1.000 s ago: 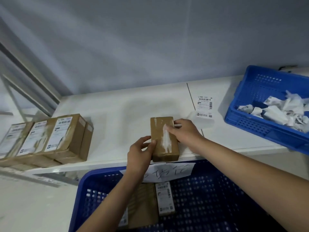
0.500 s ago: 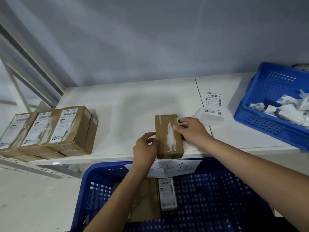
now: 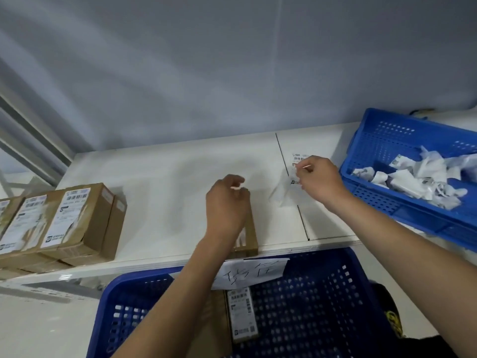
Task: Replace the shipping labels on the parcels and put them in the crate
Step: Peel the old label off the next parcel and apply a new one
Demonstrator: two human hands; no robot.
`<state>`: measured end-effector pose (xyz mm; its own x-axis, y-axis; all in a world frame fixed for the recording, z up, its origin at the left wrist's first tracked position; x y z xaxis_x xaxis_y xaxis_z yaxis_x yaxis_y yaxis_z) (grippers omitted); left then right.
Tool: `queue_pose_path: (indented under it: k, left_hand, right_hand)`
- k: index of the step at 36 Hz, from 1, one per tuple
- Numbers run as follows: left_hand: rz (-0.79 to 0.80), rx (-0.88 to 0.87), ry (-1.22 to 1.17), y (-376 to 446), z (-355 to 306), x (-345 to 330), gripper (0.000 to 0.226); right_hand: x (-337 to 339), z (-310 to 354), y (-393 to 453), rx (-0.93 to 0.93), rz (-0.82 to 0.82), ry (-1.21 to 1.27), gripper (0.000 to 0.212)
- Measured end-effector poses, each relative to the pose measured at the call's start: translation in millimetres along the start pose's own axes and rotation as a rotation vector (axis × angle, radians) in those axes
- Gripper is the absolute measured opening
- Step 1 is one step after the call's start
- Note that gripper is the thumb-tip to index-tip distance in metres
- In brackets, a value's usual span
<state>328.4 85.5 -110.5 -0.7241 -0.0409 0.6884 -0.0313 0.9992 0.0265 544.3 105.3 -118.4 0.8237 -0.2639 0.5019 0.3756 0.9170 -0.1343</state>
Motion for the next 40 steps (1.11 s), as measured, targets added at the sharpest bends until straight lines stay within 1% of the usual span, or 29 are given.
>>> queue_pose_path:
  k: [2, 5, 8, 9, 11, 12, 14, 17, 20, 21, 22, 23, 24, 25, 26, 27, 28, 30, 31, 33, 34, 36, 39, 40]
  left_hand:
    - [0.039, -0.041, 0.026, 7, -22, -15, 0.027]
    - [0.178, -0.038, 0.016, 16, -47, -48, 0.027]
    - [0.31, 0.019, 0.014, 20, -54, -80, 0.029]
    - [0.336, 0.038, 0.012, 22, -54, -88, 0.029]
    - [0.383, 0.082, -0.004, 25, -52, -101, 0.032]
    - [0.404, 0.109, -0.017, 26, -51, -105, 0.034]
    - [0.435, 0.153, -0.04, 28, -47, -113, 0.038]
    - [0.458, 0.185, -0.047, 31, -41, -121, 0.042]
    - [0.447, 0.23, -0.094, 32, -36, -126, 0.043]
    - [0.436, 0.247, -0.123, 33, -36, -126, 0.04]
    - [0.417, 0.28, -0.158, 33, -35, -126, 0.031]
    - [0.392, 0.311, -0.188, 33, -34, -126, 0.018]
    - [0.367, 0.341, -0.224, 33, -32, -126, 0.015]
    - [0.351, 0.369, -0.252, 34, -30, -126, 0.022]
    - [0.346, 0.401, -0.272, 35, -28, -126, 0.019]
    - [0.35, 0.429, -0.295, 36, -27, -126, 0.011]
    - [0.368, 0.466, -0.324, 36, -25, -126, 0.01]
    - [0.412, 0.516, -0.393, 37, -24, -127, 0.003]
    - [0.431, 0.531, -0.425, 38, -25, -127, 0.008]
    - [0.486, 0.531, -0.488, 38, -28, -125, 0.012]
    - [0.509, 0.527, -0.516, 37, -30, -124, 0.012]
    - [0.514, 0.519, -0.57, 40, -30, -121, 0.009]
    - [0.479, 0.503, -0.662, 43, -29, -117, 0.006]
    - [0.472, 0.494, -0.692, 43, -29, -116, 0.005]
  right_hand:
    - [8, -10, 7, -0.07, -0.007, -0.032, 0.02]
    - [12, -25, 15, -0.175, 0.047, -0.044, 0.033]
    - [10, -37, 18, -0.255, 0.107, -0.042, 0.042]
    - [10, -41, 20, -0.29, 0.113, -0.02, 0.042]
    - [11, -45, 22, -0.347, 0.11, 0.032, 0.033]
    - [11, -46, 22, -0.361, 0.105, 0.05, 0.028]
    - [12, -47, 23, -0.372, 0.095, 0.062, 0.024]
    - [13, -51, 25, -0.39, 0.073, 0.088, 0.025]
    - [12, -57, 27, -0.438, 0.06, 0.171, 0.017]
    - [11, -57, 26, -0.454, 0.058, 0.201, 0.013]
    - [10, -58, 26, -0.463, 0.058, 0.237, 0.01]
    - [9, -58, 25, -0.469, 0.065, 0.27, 0.008]
    - [9, -59, 25, -0.47, 0.072, 0.299, 0.006]
    - [9, -59, 25, -0.473, 0.079, 0.318, 0.009]
    - [9, -61, 24, -0.472, 0.084, 0.325, 0.014]
    - [10, -61, 23, -0.466, 0.083, 0.326, 0.016]
    - [11, -60, 22, -0.454, 0.076, 0.321, 0.015]
    - [12, -59, 20, -0.425, 0.066, 0.294, 0.004]
    - [13, -58, 20, -0.413, 0.061, 0.283, 0.008]
    - [14, -54, 20, -0.382, 0.051, 0.278, 0.022]
    - [15, -53, 20, -0.365, 0.053, 0.276, 0.025]
    - [16, -51, 20, -0.332, 0.061, 0.269, 0.023]
    - [18, -48, 21, -0.29, 0.052, 0.28, 0.025]
    - [18, -48, 21, -0.277, 0.055, 0.273, 0.022]
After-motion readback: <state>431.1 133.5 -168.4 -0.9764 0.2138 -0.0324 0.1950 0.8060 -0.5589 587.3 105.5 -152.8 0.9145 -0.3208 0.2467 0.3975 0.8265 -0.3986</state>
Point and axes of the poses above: each hand's wrist, its own y-axis towards the middle knuckle, its own x-axis out of the back of the hand, z = x × y, the point moved 3 cm from there along y, towards the middle knuckle, and after that the axes turned 6 degrees about y, right-handed, at the moved point
